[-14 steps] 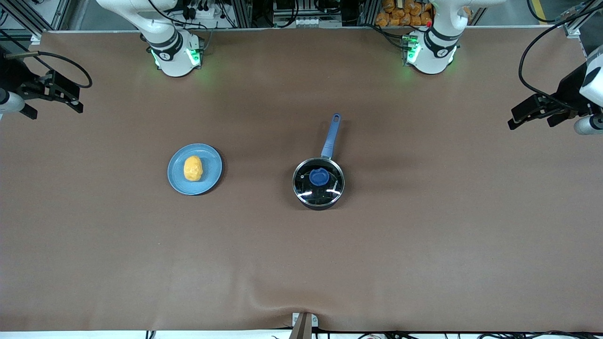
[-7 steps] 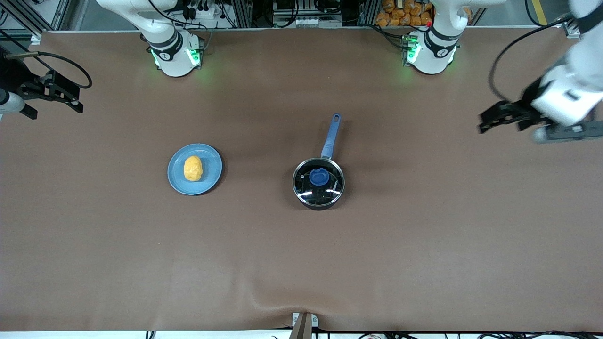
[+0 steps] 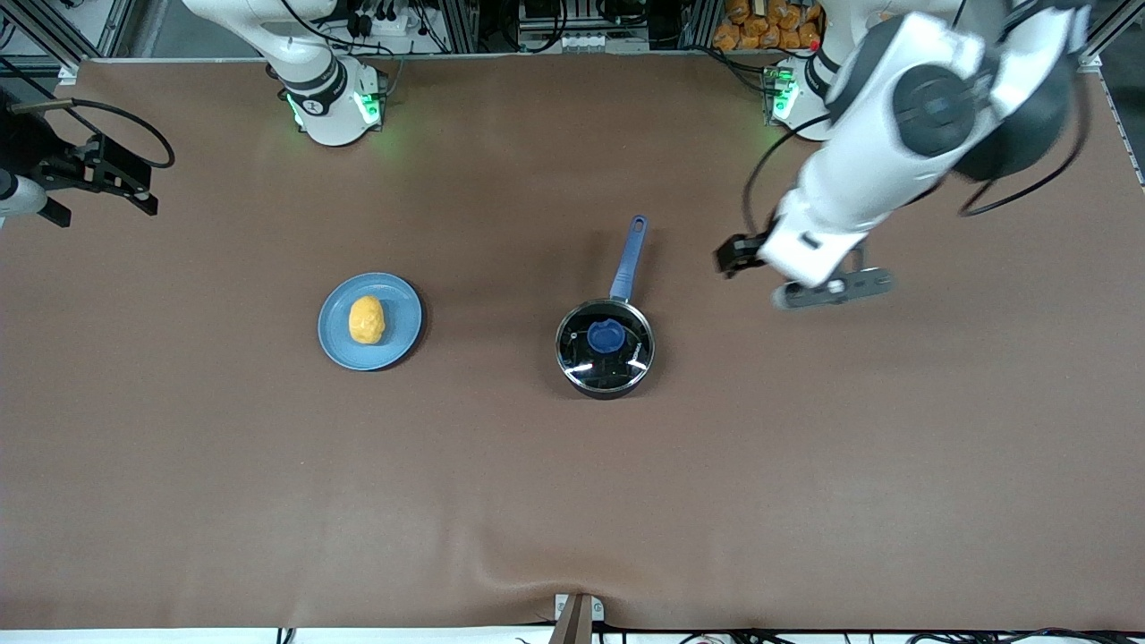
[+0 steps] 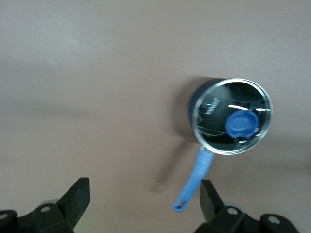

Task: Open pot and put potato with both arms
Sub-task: 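Move the left gripper over the pot and lower onto the blue knob, then close the left gripper on the blue knob of the glass lid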

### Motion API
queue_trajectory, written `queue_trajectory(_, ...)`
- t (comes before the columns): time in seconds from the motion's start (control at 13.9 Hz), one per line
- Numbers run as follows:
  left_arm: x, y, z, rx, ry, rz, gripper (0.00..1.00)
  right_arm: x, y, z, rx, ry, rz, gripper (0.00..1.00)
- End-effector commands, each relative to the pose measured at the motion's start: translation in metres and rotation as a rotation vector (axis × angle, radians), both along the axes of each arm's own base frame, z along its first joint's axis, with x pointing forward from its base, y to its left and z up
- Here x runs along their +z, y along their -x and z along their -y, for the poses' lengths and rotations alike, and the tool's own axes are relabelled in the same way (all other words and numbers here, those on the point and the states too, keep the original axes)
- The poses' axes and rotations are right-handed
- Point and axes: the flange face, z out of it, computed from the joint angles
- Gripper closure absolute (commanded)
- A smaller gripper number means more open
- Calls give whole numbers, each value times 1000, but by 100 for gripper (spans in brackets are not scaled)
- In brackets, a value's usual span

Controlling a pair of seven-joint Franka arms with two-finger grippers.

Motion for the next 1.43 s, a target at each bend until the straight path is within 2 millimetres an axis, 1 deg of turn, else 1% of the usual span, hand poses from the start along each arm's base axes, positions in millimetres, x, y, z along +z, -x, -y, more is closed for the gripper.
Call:
queue_trajectory(0.0,-41,-9,58,25,17,-1,0,4,-2,-1,-4,-17,-3,0)
queue_trajectory(0.14,-77,-1,96,51,2,16,0,4,-2,-2,-3,-17,-4,0)
queue_trajectory(0.29,-109,9,127,73,-45,54,0,4,-2,-1,-4,-19,-3,0)
queue_trajectory(0.43,-130,14,147,73,-53,58,0,4,-2,-2,-3,-17,-4,0)
queue_trajectory(0.57,-141,13,160,83,-51,55,0,4,-2,-1,-4,-19,-3,0)
queue_trajectory(0.93,-165,12,167,75,-79,75,0,4,-2,-2,-3,-19,-4,0)
queue_trajectory(1.08,-170,9,168,88,-62,89,0,3,-2,-2,-1,-17,-6,0)
queue_trajectory(1.22,-169,8,170,96,-51,102,0,3,-2,-2,-3,-19,-6,0)
queue_trajectory(1.36,-177,4,170,99,-46,109,0,3,-2,-2,-1,-17,-6,0)
